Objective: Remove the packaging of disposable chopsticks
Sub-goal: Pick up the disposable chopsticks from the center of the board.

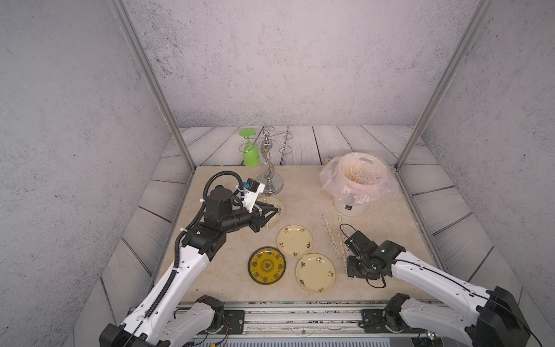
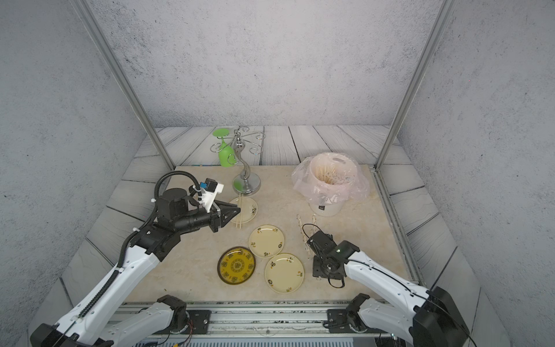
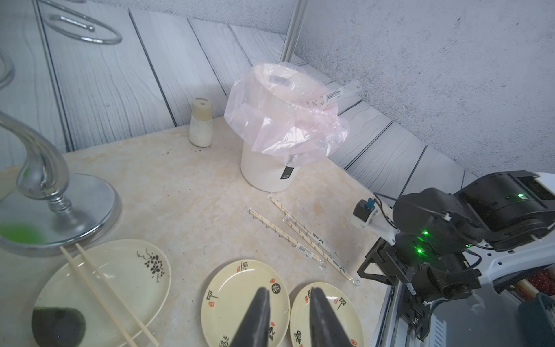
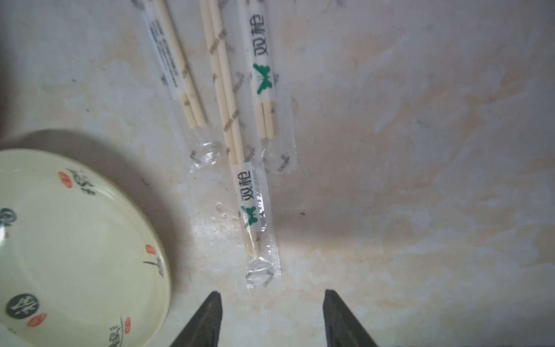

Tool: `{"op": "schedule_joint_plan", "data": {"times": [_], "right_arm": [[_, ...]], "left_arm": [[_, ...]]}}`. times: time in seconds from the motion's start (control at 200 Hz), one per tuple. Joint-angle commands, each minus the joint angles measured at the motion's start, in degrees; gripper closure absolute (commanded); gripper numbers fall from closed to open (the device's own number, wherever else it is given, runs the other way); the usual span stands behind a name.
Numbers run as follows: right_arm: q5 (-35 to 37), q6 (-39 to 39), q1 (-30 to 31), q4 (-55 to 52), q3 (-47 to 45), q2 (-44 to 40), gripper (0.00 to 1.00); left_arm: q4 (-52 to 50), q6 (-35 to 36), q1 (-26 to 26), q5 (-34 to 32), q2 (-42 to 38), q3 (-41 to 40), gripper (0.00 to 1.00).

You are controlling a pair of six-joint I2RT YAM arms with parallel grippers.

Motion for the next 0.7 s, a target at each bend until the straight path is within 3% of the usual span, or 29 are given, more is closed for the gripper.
{"op": "schedule_joint_plan", "data": {"times": [0.0, 0.696], "right_arm": [[3.6, -1.3, -0.2, -0.7, 1.6, 3.0, 0.44], [-0.7, -3.9, -0.1, 4.7, 2.1, 14.4, 0.53]], "left_arm": [[1.7, 2.3, -0.3, 0.3, -0.8, -0.3, 0.74], [-3.7, 3.9, -0.3, -6.7, -0.4, 1.4, 0.73]]}}
